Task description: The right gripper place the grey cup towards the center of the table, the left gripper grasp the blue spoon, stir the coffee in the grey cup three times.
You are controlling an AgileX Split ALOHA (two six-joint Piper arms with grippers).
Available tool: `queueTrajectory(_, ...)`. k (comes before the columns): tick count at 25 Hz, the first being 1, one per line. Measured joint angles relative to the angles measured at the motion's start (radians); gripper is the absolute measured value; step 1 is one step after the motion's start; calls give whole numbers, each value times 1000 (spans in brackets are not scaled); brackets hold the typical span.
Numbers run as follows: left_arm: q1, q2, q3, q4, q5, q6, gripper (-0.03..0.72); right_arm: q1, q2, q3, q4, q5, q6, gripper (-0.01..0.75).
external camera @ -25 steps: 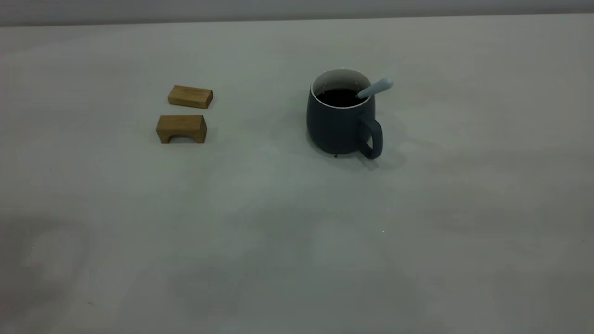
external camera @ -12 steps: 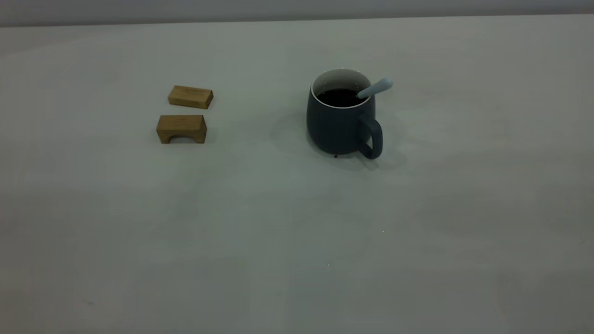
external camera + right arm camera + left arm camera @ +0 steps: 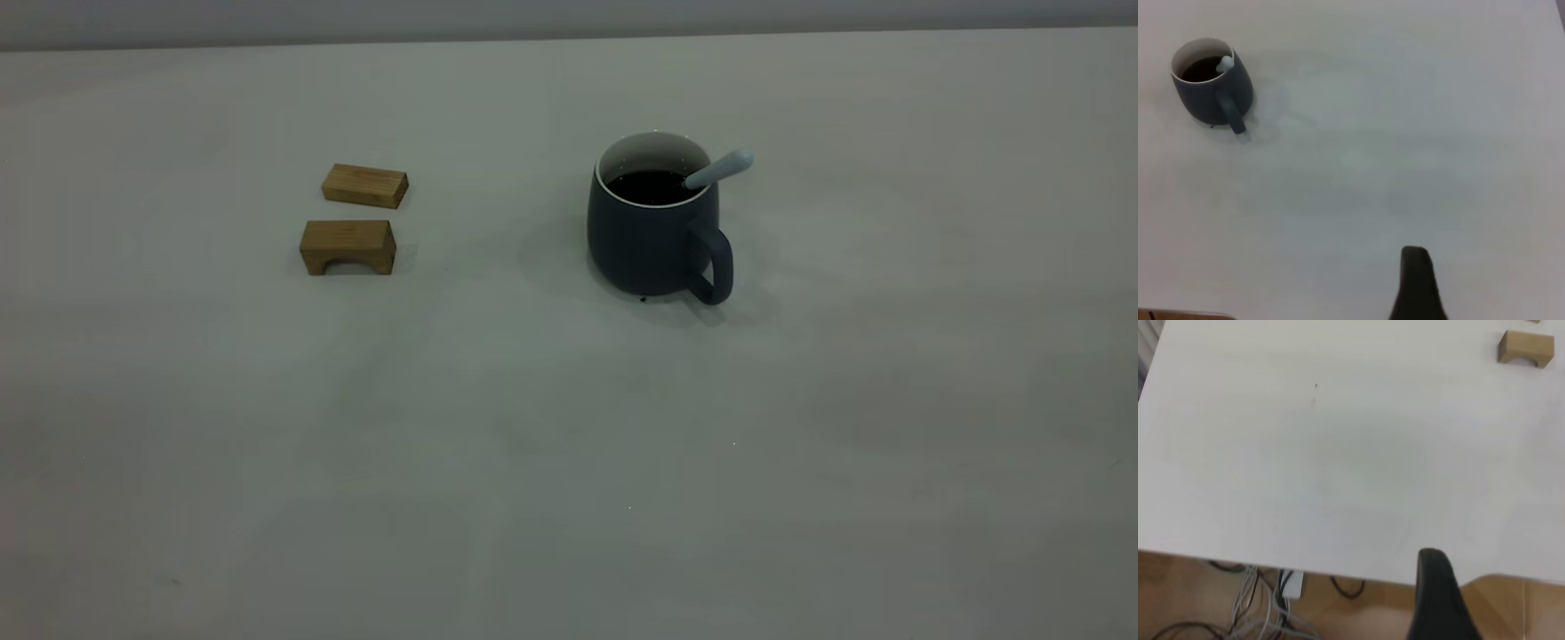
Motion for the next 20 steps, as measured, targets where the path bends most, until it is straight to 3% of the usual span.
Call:
queueTrajectory(8,0,-143,12,-12,5,4,527,0,0,0,0,0,0,592)
queueTrajectory(20,0,-150,17,-108,13,145,527,0,0,0,0,0,0,592)
